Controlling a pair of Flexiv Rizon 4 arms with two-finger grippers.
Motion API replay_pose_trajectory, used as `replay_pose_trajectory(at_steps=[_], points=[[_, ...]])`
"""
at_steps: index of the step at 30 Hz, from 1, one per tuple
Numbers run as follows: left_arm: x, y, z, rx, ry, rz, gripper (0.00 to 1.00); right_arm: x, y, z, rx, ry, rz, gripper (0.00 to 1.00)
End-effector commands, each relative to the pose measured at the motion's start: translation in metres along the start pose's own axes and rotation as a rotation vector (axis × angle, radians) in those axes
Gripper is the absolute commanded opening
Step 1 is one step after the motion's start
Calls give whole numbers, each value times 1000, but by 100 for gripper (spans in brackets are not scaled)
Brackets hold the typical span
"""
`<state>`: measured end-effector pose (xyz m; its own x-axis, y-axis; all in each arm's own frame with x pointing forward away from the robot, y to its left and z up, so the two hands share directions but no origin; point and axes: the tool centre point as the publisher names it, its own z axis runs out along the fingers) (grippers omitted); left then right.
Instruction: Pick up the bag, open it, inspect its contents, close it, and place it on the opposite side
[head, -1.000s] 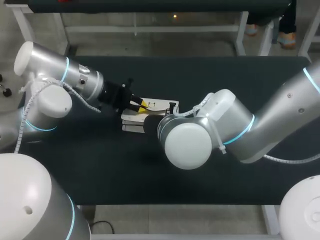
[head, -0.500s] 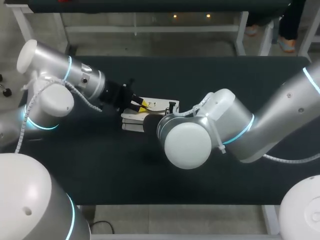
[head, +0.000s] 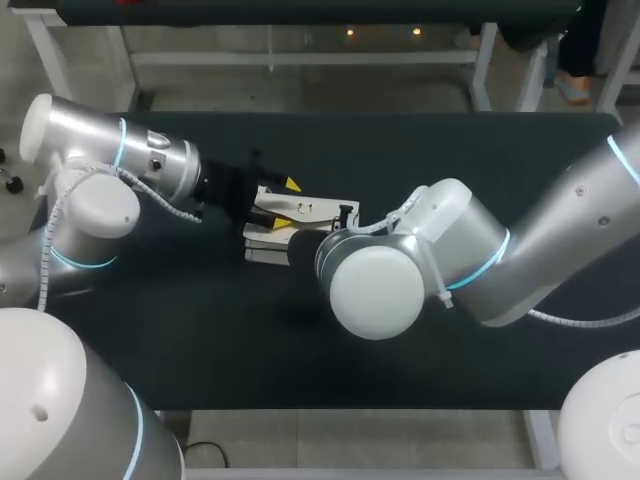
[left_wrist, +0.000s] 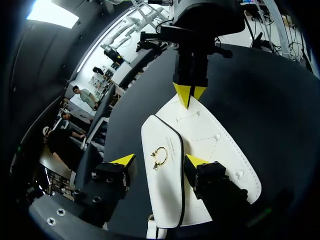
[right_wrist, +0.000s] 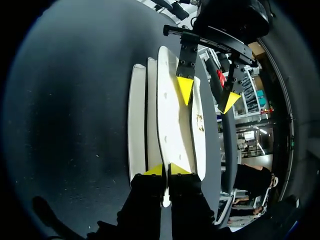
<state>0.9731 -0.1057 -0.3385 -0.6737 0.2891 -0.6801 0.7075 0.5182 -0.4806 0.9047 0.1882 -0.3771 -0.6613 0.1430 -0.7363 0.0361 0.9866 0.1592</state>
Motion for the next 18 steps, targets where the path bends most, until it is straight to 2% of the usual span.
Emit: replay_pose_trajectory(at_steps=[1, 4, 5, 6, 7, 8, 9, 12, 18], points=[[3, -5, -16, 6, -32, 3, 69, 2, -2, 0, -6, -4, 0, 0], [-1, -9, -25, 14, -52, -8, 70, 1, -2, 0, -8, -6, -1, 0], [-2, -10, -29, 20, -60, -17, 71, 0, -1, -1, -9, -8, -1, 4], [-3, -12, -32, 22, -67, -24, 73, 0, -1, -2, -10, -8, -2, 14], [-4, -13, -35, 24, -67, -25, 81, -1, -1, -2, -11, -8, -2, 37], [-4, -14, -38, 27, -72, -33, 86, -2, 0, -3, -12, -7, -2, 85], [-4, -15, -41, 31, -77, -48, 90, -2, 0, -3, -12, -4, -4, 100], [-5, -18, -48, 23, -83, -77, 100, -5, 2, -6, -15, 7, -10, 100], [-7, -24, -64, -18, -69, -145, 100, -14, -2, -14, -52, 54, -39, 100]])
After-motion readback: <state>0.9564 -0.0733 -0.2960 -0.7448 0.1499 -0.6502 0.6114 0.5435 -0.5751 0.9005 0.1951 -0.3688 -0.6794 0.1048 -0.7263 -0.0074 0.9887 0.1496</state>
